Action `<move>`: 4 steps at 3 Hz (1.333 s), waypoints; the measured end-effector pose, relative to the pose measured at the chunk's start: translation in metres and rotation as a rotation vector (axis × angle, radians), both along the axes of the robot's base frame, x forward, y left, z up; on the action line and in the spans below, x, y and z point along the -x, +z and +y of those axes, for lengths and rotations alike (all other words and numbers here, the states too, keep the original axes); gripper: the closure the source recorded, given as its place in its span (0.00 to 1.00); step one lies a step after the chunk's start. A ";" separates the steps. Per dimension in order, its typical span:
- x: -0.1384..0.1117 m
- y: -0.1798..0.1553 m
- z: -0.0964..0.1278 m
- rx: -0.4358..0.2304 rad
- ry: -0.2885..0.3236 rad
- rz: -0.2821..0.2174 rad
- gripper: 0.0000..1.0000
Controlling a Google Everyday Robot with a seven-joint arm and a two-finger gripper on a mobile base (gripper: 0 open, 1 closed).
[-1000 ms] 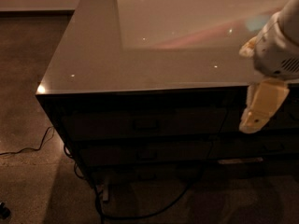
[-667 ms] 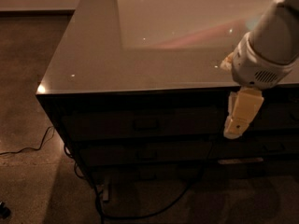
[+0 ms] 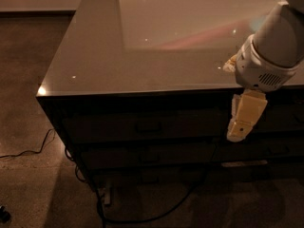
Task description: Open top drawer
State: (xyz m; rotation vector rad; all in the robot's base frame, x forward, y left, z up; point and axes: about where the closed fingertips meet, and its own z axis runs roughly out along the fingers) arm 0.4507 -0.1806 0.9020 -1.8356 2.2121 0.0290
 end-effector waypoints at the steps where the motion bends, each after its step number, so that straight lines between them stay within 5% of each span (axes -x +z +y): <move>1: 0.003 -0.018 0.017 -0.085 0.077 0.000 0.00; 3: 0.009 -0.074 0.061 -0.201 0.269 0.011 0.00; 4: 0.009 -0.075 0.062 -0.201 0.278 0.008 0.00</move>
Offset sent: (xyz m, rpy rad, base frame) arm -0.0142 0.0614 -0.0838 0.2617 0.0305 0.3010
